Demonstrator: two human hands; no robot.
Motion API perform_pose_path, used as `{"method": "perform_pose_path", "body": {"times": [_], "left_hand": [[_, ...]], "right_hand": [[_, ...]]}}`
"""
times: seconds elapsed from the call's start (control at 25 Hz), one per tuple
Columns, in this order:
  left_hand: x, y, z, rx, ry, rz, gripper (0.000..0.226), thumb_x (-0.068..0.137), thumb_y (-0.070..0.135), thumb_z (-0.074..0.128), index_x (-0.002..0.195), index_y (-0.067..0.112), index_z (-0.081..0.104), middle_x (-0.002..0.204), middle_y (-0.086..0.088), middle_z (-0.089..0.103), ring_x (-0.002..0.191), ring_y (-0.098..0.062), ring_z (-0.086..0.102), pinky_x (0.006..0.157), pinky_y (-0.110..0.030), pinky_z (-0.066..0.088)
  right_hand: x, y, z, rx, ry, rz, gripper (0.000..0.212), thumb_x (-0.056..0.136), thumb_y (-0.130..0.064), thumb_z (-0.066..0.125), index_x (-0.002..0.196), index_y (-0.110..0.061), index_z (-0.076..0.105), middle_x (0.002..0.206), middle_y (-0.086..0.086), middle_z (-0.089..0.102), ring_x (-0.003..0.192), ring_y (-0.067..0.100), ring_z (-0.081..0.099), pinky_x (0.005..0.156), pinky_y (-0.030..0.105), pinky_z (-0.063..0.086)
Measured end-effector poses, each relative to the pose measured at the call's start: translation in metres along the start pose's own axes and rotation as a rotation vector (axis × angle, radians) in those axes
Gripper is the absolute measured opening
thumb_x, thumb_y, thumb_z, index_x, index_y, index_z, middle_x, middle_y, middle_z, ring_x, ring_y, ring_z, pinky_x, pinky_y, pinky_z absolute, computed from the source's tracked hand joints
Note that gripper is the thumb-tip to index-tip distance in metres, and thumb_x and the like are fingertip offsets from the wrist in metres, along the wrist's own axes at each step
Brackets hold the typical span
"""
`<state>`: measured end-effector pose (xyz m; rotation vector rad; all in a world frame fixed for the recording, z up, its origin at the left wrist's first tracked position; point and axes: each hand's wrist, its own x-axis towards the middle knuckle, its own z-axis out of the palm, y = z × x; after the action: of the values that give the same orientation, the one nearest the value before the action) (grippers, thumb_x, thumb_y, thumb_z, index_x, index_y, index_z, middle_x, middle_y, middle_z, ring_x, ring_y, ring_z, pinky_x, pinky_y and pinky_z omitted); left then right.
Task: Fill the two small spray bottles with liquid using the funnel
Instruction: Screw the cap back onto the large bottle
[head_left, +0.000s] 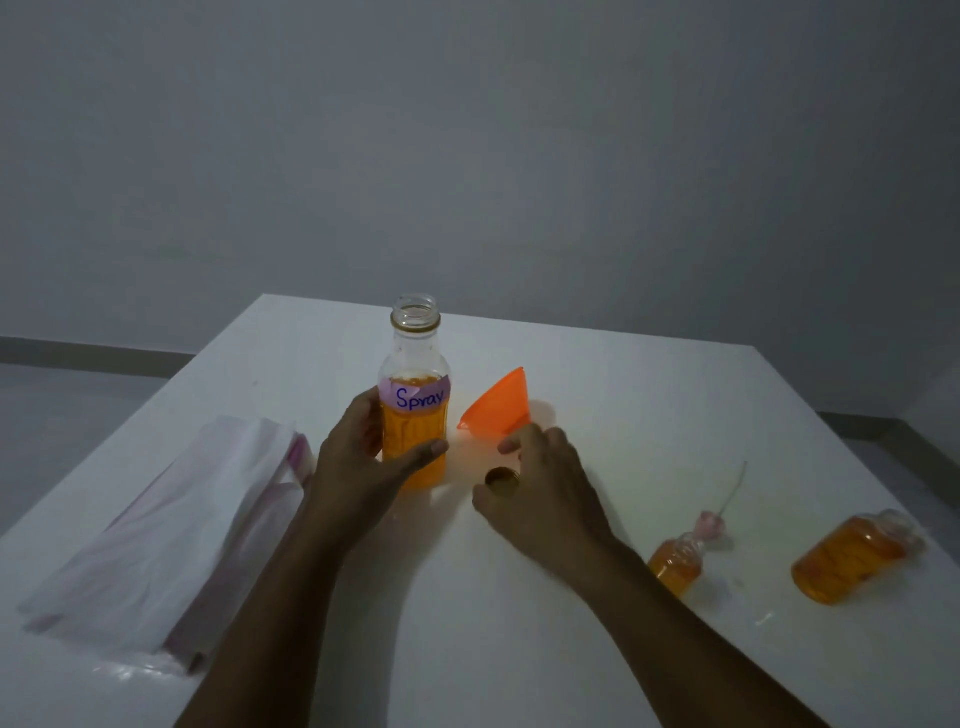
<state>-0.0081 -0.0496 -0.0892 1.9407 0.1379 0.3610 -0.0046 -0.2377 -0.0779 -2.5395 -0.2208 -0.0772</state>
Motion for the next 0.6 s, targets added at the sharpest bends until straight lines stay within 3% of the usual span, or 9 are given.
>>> {"method": "perform_pose_path", "body": {"times": [0.16,0.24,0.32,0.4,0.52,0.6], "left_hand": [[-0.006,-0.007,-0.005,-0.052,-0.095,-0.023,0.064,0.075,0.049,0.072,0.131,0.031,0.047,0.127,0.011,0.059,0.113,-0.014,0.059,0.095,-0.04,0.051],[-0.007,-0.01,-0.005,-0.046,-0.086,-0.016,0.058,0.076,0.046,0.073,0.127,0.033,0.05,0.121,0.014,0.061,0.107,-0.011,0.061,0.091,-0.032,0.052],[-0.006,-0.014,-0.004,-0.009,-0.052,0.0,0.051,0.074,0.046,0.077,0.119,0.037,0.055,0.111,0.02,0.065,0.099,-0.004,0.064,0.084,-0.025,0.053],[-0.004,-0.017,-0.004,0.024,-0.049,0.013,0.046,0.072,0.048,0.077,0.112,0.04,0.056,0.104,0.025,0.066,0.094,0.002,0.064,0.079,-0.018,0.053],[-0.002,-0.014,-0.005,0.05,-0.085,0.016,0.045,0.075,0.05,0.073,0.113,0.044,0.05,0.102,0.033,0.058,0.09,0.007,0.06,0.064,-0.001,0.042],[-0.002,-0.014,-0.005,0.064,-0.091,0.023,0.05,0.075,0.051,0.071,0.119,0.039,0.05,0.105,0.029,0.057,0.092,0.002,0.059,0.059,0.003,0.038]], "right_hand": [[-0.003,0.002,0.0,-0.01,-0.038,-0.049,0.037,0.09,-0.037,0.071,0.117,-0.024,0.05,0.115,-0.002,0.058,0.102,0.015,0.059,0.075,0.019,0.046],[0.002,-0.004,-0.014,0.033,-0.062,-0.064,0.035,0.092,-0.036,0.067,0.123,-0.027,0.052,0.111,-0.002,0.059,0.095,0.013,0.059,0.073,0.02,0.044],[0.011,-0.021,-0.037,0.061,0.06,-0.148,0.032,0.094,-0.04,0.062,0.125,-0.032,0.06,0.105,-0.001,0.06,0.089,0.011,0.057,0.076,0.021,0.042],[0.024,-0.047,-0.064,0.254,0.207,-0.216,0.023,0.096,-0.045,0.06,0.114,-0.033,0.068,0.099,-0.002,0.068,0.086,0.01,0.063,0.078,0.022,0.046],[0.045,-0.082,-0.092,0.561,0.176,-0.267,0.03,0.087,-0.048,0.071,0.105,-0.025,0.066,0.092,-0.006,0.073,0.089,0.01,0.071,0.078,0.027,0.057],[0.058,-0.093,-0.096,0.519,0.123,-0.311,0.038,0.077,-0.044,0.082,0.103,-0.02,0.066,0.091,-0.007,0.073,0.087,0.008,0.071,0.081,0.029,0.061]]}}
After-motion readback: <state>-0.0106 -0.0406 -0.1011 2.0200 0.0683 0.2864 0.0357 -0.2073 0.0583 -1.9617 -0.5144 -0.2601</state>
